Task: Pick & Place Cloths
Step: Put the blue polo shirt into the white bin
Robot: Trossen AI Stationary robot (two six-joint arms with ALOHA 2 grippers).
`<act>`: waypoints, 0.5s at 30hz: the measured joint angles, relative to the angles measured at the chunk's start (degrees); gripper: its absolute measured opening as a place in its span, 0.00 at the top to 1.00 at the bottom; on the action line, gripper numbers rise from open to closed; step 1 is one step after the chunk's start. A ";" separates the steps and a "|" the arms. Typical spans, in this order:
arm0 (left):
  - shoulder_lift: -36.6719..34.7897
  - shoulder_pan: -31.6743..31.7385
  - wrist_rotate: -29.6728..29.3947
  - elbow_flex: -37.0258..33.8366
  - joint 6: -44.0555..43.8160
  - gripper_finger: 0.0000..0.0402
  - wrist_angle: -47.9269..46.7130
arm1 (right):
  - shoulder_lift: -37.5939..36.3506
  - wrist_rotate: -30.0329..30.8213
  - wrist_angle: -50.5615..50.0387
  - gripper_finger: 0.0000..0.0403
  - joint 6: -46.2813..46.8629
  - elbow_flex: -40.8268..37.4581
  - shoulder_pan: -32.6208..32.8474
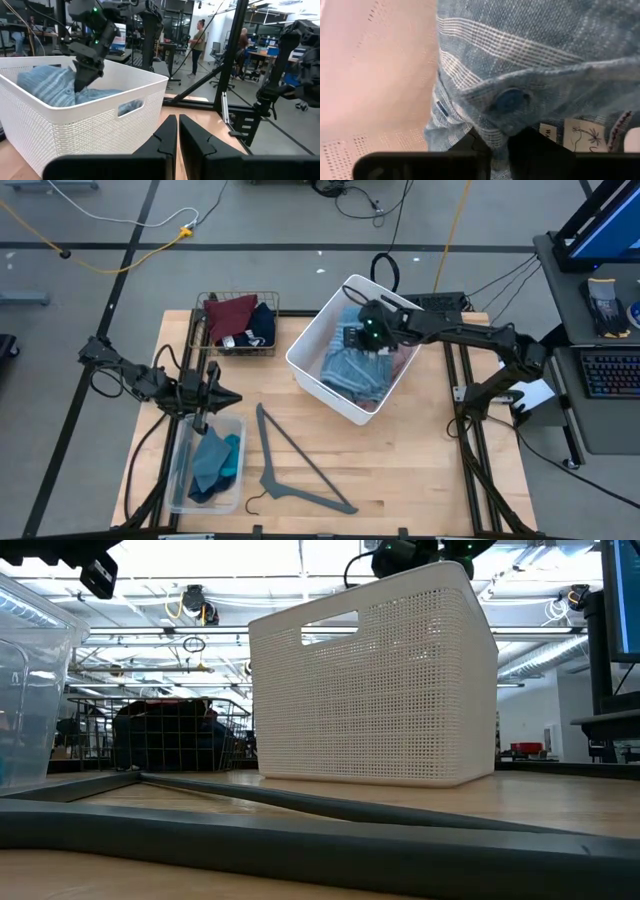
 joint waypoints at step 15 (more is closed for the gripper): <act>0.00 0.00 2.53 0.00 0.26 0.95 0.00 | 0.00 0.21 0.23 0.57 -5.98 0.00 -0.73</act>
